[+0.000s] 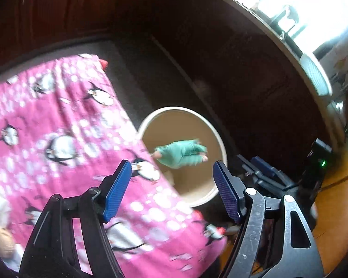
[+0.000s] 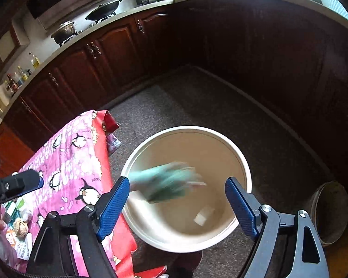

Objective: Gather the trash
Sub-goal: 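Carry both items over the beige bin and open both grippers to drop them, then return both grippers to the table pile toward the plastic wrapper and crumpled paper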

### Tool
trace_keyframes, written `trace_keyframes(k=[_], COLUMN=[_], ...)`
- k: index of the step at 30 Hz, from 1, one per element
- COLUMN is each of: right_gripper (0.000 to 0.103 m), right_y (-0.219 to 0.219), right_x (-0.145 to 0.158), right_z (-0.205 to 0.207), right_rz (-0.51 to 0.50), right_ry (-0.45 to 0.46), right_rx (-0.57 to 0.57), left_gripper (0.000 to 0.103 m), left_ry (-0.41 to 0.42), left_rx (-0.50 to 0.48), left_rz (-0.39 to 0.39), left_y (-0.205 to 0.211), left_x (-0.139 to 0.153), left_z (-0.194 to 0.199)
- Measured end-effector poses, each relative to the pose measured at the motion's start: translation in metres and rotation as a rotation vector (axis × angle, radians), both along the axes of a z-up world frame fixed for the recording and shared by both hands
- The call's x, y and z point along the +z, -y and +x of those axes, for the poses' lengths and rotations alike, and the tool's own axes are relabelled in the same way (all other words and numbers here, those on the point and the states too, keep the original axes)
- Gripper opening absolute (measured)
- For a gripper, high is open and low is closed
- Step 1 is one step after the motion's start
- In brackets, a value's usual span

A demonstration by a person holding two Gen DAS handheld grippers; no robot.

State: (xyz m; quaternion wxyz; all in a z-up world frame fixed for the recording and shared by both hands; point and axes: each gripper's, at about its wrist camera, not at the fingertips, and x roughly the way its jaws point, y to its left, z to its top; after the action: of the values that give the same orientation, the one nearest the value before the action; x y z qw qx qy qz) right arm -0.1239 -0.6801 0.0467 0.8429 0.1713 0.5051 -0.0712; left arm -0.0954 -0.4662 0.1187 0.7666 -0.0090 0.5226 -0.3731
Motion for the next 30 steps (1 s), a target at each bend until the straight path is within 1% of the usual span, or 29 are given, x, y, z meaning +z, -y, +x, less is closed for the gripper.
trace_keyframes(k=[3,6,9,13,15,20,24,30], right_gripper=[0.082,0.082,0.082,0.082,0.082,0.082,0.083,0.083], right_y=[-0.009,-0.023,-0.042,-0.069,-0.083,-0.114,-0.137,-0.168], right_x=[0.002,0.007,0.015,0.027,0.034,0.047,0.055,0.063], right_z=[-0.001,-0.002,-0.003,-0.004,-0.004,-0.006,-0.007,-0.008], right_rz=[0.000,0.016,0.010,0.006,0.004,0.003,-0.004,0.012], right_ry=[-0.004,0.006,0.020,0.047,0.063,0.095,0.119,0.143], right_rx=[0.020,0.046,0.083,0.125,0.143,0.177,0.205,0.244], left_gripper=[0.072,0.072,0.071,0.071,0.071,0.071,0.071,0.071], left_ry=[0.063,0.158,0.228,0.303,0.333,0.351,0.388,0.411], left_rx=[0.003,0.042,0.067,0.090,0.102,0.125,0.156,0.192], left_rz=[0.030,0.076,0.115,0.155,0.155,0.140,0.133,0.129], left_y=[-0.019,-0.045,-0.065,-0.088,-0.097,-0.118,-0.133,-0.158], left_x=[0.011,0.020,0.028,0.033,0.036,0.045,0.052,0.055], left_z=[-0.008,-0.018,-0.024,-0.028,-0.031,-0.036,-0.042,-0.049])
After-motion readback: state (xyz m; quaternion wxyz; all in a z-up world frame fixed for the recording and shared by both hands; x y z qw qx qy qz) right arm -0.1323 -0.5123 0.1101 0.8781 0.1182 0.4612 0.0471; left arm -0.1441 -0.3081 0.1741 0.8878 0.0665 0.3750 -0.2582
